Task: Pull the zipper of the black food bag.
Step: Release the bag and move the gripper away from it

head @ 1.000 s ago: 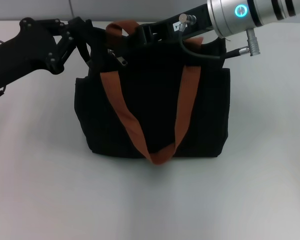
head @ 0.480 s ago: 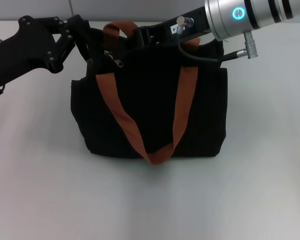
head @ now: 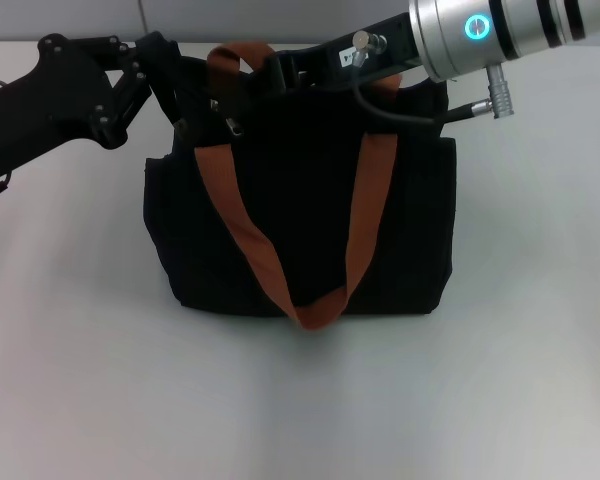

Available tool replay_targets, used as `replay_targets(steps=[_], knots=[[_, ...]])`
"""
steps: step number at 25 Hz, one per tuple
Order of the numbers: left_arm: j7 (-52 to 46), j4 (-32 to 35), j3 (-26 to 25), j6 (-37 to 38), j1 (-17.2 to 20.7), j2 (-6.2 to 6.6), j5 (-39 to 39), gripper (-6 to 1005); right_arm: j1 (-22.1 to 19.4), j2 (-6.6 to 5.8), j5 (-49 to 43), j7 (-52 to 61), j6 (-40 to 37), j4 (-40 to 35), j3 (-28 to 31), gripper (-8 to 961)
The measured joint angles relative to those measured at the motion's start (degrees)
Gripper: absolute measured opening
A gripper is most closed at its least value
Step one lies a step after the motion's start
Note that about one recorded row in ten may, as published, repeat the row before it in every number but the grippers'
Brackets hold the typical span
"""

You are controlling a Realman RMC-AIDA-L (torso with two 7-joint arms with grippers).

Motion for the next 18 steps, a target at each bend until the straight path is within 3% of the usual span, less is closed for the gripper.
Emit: replay_targets(steps=[7, 18], knots=[[-0.16, 0.15, -0.02, 0.22, 0.13, 0.03, 0.0, 23, -0.02, -0.01, -1.2, -1.69, 1.42, -0.4, -0.11, 126], [-0.36, -0.1, -0.03, 0.44, -0.18, 0.09, 0.0, 22, 0.44, 0.32, 2.56, -1.8, 2.88, 0.03, -4.88, 114]])
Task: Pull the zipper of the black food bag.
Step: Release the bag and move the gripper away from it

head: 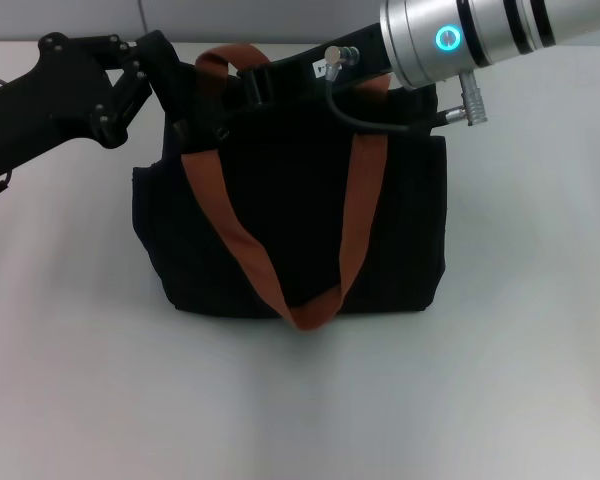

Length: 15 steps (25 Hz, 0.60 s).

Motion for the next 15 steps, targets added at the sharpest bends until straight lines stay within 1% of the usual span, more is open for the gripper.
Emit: replay_targets(steps=[15], knots=[[-0.01, 0.14, 0.01, 0.66, 0.39, -0.01, -0.02, 23, 0.0, -0.11, 1.04, 0.6, 0.52, 1.67, 0.12, 97]])
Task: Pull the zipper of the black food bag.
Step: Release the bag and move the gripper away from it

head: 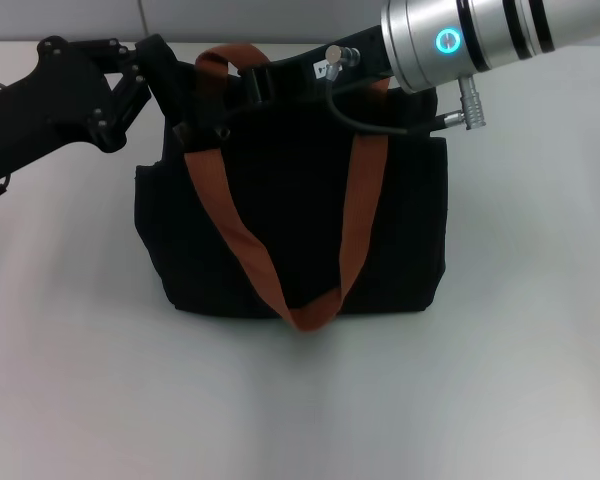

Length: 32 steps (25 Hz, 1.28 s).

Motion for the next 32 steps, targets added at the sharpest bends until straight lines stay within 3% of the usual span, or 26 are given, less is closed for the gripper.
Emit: replay_targets(steps=[15, 32], knots=[[-0.04, 0.13, 0.0, 0.29, 0.2, 0.08, -0.62, 23, 0.3, -0.23, -5.38, 3.75, -1.27, -3.81, -0.88, -3], [-0.09, 0.13, -0.48, -0.05, 0.08, 0.27, -0.83, 23, -0.5, -0.13, -14.78, 10.52, -3.64, -11.9, -1.07, 0]])
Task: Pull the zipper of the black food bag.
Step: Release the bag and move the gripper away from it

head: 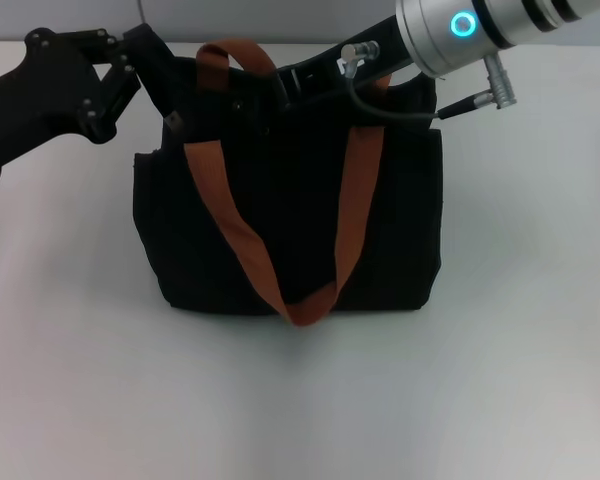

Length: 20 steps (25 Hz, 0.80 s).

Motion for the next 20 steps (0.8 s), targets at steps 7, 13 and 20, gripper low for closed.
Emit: replay_targets(steps=[7, 13, 20], knots=[[0.0, 0.03, -0.26, -0.1, 0.05, 0.02, -0.01, 22, -1.26, 0.08, -3.43, 3.12, -1.85, -4.24, 0.09, 1], [0.0, 0.02, -0.39, -0.1, 0.05, 0.07, 0.0, 23, -3.19, 0.09, -6.95, 5.51, -4.04, -8.32, 0.7, 1], [0.0, 0.02, -0.99, -0.07, 0.05, 0.09, 0.0, 23, -6.86, 0.09, -11.42, 8.15, -7.15, -14.88, 1.75, 1]])
